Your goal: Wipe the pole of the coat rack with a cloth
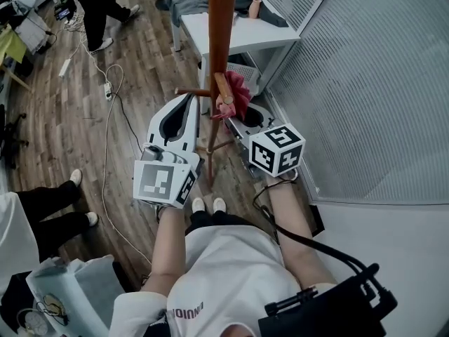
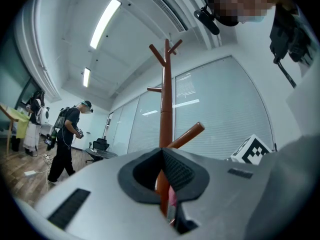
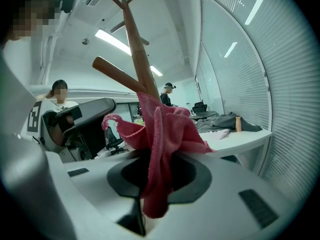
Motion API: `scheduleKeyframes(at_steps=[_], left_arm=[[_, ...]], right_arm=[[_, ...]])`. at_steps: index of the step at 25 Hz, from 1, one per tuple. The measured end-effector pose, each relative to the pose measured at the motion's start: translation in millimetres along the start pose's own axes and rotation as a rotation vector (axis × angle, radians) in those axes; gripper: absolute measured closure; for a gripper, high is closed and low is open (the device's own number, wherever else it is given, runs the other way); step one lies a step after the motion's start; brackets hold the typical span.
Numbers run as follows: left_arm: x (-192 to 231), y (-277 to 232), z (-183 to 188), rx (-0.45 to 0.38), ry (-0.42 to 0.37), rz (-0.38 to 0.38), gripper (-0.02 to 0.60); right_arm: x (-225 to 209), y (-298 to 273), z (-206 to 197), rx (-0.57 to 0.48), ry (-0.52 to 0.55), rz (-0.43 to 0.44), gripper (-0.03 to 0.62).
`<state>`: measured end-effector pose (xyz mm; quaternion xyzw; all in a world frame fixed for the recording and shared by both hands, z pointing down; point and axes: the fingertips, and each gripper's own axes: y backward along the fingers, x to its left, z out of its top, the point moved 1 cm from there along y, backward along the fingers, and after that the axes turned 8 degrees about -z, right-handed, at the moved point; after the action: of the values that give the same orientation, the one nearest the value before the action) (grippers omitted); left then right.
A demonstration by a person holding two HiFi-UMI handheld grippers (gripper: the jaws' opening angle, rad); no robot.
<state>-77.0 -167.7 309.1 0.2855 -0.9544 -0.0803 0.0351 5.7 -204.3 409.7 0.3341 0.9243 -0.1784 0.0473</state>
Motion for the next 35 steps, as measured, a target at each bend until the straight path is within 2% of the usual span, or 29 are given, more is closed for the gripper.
scheduleKeyframes(at_steps=[35], left_arm=[[3,1,-36,0.104,0.010,-0.035,0.568]], right_arm=[[-17,-18,-75,0.181,-0.023,-0.056,0.496]])
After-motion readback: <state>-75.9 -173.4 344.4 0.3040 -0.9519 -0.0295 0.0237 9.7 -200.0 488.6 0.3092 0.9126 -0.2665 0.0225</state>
